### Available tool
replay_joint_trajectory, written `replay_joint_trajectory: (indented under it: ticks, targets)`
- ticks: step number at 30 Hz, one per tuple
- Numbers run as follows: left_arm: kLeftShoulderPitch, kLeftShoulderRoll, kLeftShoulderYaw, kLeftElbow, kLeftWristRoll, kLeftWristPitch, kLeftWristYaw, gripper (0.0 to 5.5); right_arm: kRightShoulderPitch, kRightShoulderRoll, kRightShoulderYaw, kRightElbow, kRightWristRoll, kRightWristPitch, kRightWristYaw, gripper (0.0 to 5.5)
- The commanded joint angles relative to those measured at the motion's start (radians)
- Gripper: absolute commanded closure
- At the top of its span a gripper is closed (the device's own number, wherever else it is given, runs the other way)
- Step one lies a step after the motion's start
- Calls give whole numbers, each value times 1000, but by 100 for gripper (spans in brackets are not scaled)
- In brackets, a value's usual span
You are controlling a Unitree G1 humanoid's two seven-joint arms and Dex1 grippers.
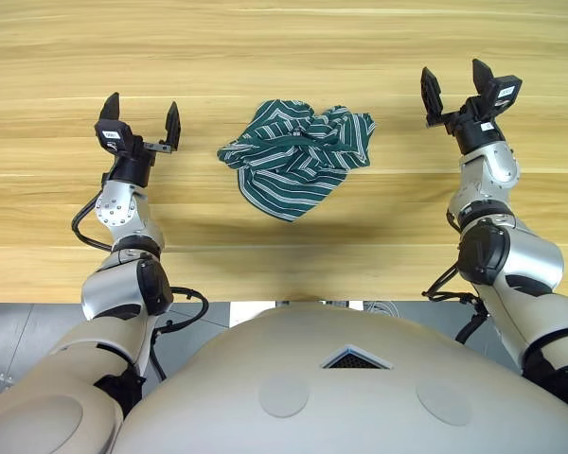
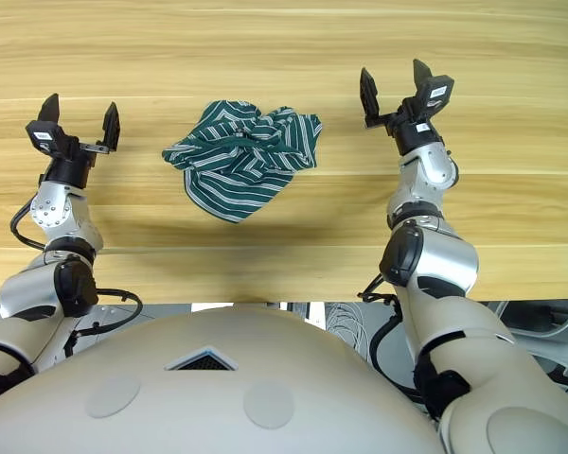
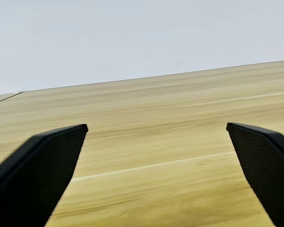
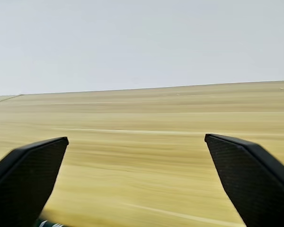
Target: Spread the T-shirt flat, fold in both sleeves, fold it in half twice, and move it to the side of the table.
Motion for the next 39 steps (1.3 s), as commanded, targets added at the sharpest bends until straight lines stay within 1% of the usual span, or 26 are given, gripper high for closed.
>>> replay_joint_trajectory:
  ticks: [1, 5, 9, 14, 35, 37, 39]
  targets:
    - [1, -3, 1, -6, -4, -11, -14, 13, -8, 8, -1, -8, 3, -7, 43, 10]
    - [0, -5, 1, -6, -4, -12, -12, 13, -7, 10, -1, -8, -2, -10, 36, 10]
    - [-5, 2, 0, 1, 11, -18, 40, 13, -8, 9, 0, -7, -5, -10, 28, 10]
    - [-6, 6, -5, 2, 16, -22, 67, 13, -8, 9, 1, -7, -7, -11, 25, 10]
    - [-5, 3, -13, -1, 10, -26, 57, 13, -9, 10, 3, -8, -8, -17, 31, 10]
    - [-5, 3, -13, -1, 9, -25, 52, 13, -8, 11, 7, -8, -10, -19, 44, 10]
    - [-6, 2, -13, -1, 7, -24, 43, 13, -1, 14, 18, -11, -13, -21, 94, 10]
